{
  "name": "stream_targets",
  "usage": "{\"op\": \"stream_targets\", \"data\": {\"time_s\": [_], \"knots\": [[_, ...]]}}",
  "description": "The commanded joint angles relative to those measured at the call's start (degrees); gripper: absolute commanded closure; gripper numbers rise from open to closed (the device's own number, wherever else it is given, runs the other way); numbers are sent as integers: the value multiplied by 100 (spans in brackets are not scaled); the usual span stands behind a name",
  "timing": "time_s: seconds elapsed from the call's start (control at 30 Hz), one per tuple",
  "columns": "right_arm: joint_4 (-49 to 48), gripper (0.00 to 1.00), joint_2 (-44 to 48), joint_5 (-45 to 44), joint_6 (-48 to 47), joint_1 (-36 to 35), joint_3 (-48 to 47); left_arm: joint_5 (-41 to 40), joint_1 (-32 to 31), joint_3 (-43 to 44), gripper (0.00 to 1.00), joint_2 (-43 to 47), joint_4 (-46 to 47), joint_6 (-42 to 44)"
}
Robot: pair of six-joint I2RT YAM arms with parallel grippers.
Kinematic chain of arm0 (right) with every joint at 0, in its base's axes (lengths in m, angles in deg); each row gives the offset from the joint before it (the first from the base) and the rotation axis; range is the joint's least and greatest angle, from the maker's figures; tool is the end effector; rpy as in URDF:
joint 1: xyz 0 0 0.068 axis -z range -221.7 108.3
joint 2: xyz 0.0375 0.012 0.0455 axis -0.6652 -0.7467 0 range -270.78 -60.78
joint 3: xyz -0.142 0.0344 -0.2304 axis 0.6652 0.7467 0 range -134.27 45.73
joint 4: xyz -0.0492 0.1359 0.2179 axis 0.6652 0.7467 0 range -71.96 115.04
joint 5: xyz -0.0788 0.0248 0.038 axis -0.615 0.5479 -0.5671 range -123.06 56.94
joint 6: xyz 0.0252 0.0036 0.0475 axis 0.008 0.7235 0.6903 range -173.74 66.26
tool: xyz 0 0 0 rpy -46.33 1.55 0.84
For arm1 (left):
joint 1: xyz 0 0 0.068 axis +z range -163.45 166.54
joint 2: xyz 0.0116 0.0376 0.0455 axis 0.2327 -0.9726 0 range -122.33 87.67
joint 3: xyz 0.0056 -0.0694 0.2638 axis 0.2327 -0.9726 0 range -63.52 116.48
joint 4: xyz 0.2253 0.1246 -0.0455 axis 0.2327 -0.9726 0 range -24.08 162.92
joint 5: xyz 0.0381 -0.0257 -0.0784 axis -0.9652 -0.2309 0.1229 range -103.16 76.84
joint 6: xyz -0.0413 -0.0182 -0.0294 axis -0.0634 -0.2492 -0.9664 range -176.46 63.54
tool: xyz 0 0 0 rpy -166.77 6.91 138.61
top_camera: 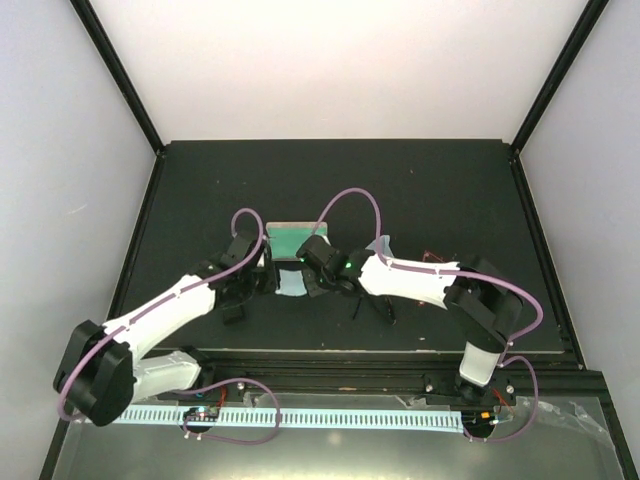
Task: Organize the sunglasses
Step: Place the glasses cleaning cloth in the sunglasses case.
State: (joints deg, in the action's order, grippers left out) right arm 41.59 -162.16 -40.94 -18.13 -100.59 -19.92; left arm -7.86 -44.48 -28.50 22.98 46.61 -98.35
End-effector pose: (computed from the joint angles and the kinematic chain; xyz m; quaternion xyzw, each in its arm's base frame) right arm 0.1912 0.3074 0.1840 -0.1763 0.9459 0.1491 0.2280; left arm 0.1791 -0.1116 0.1924 -0.0769 0.9522 -0.2092 0.2088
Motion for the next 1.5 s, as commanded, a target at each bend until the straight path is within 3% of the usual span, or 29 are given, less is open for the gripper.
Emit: {"op": "stream_targets", "data": {"time_s": [0.0, 0.57, 1.47], "knots": [[48, 99, 127, -338, -134, 236, -385, -61, 218, 759, 99, -378, -242, 647], [299, 99, -938, -670, -312, 763, -1750, 250, 888, 2548, 99, -2509, -249, 1582], [181, 99, -1618, -320, -319, 1023, -1942, 83, 1142, 2957, 98, -3325, -190, 1759]]}}
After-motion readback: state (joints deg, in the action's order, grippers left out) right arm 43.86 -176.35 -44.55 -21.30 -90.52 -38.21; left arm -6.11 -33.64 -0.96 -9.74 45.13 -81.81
